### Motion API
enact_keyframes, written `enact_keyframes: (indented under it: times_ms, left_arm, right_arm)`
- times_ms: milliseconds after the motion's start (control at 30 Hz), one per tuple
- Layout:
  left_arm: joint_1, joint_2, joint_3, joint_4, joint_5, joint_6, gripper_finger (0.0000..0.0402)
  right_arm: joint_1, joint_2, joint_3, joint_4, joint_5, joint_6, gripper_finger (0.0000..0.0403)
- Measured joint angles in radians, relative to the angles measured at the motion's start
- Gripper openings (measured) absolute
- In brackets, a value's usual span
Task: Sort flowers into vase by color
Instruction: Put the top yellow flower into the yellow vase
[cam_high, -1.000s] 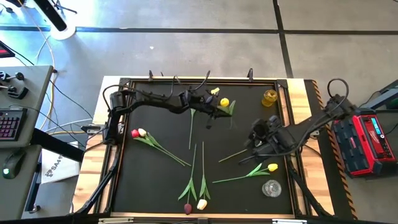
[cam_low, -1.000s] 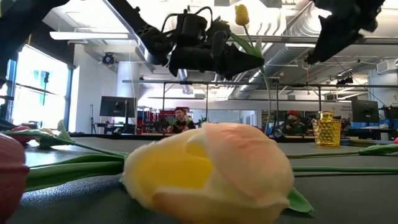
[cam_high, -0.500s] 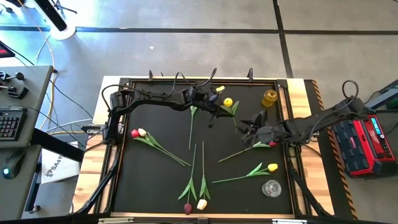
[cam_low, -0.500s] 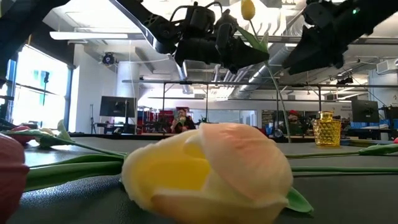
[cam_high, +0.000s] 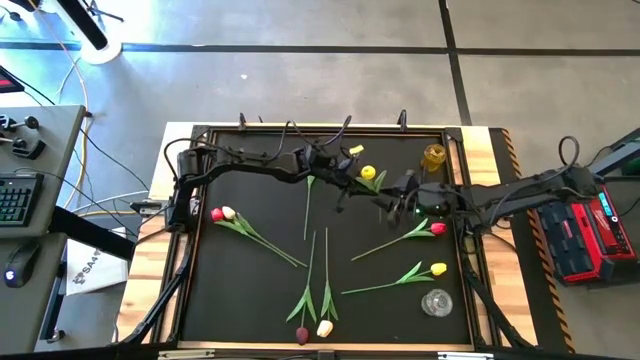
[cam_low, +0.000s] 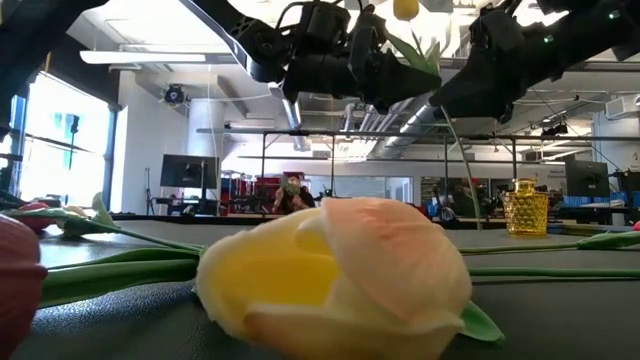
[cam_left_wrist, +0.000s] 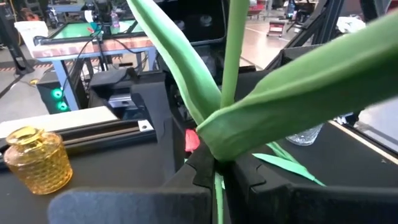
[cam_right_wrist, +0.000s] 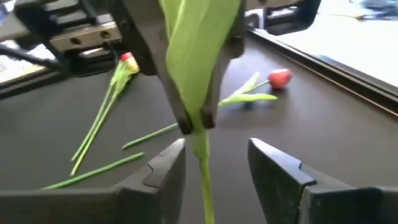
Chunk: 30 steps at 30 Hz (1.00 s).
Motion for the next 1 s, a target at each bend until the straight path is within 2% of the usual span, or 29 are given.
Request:
enact_keyframes:
  times_ms: [333,667,867,1000]
  left_arm:
    - [0.000,0.000,0.000,-0.063,-0.001,-0.016,0.0003]
    - [0.000,-0.001,0.000,-0.062,-0.005,-0.017,0.0003]
    - [-0.001,-0.001,0.000,-0.054,-0.005,-0.024,0.0007]
    - [-0.007,-0.001,0.000,-0.029,-0.015,-0.050,0.0043]
  right_arm:
    - [-0.033,0.000,0.000,0.010,-0.107,-0.005,0.0099]
    - [-0.041,0.000,0.000,0.014,-0.112,-0.001,0.0021]
    - [-0.041,0.000,0.000,0.014,-0.112,0.003,0.0003]
    - [-0.040,0.000,0.000,0.019,-0.102,0.031,0.0002]
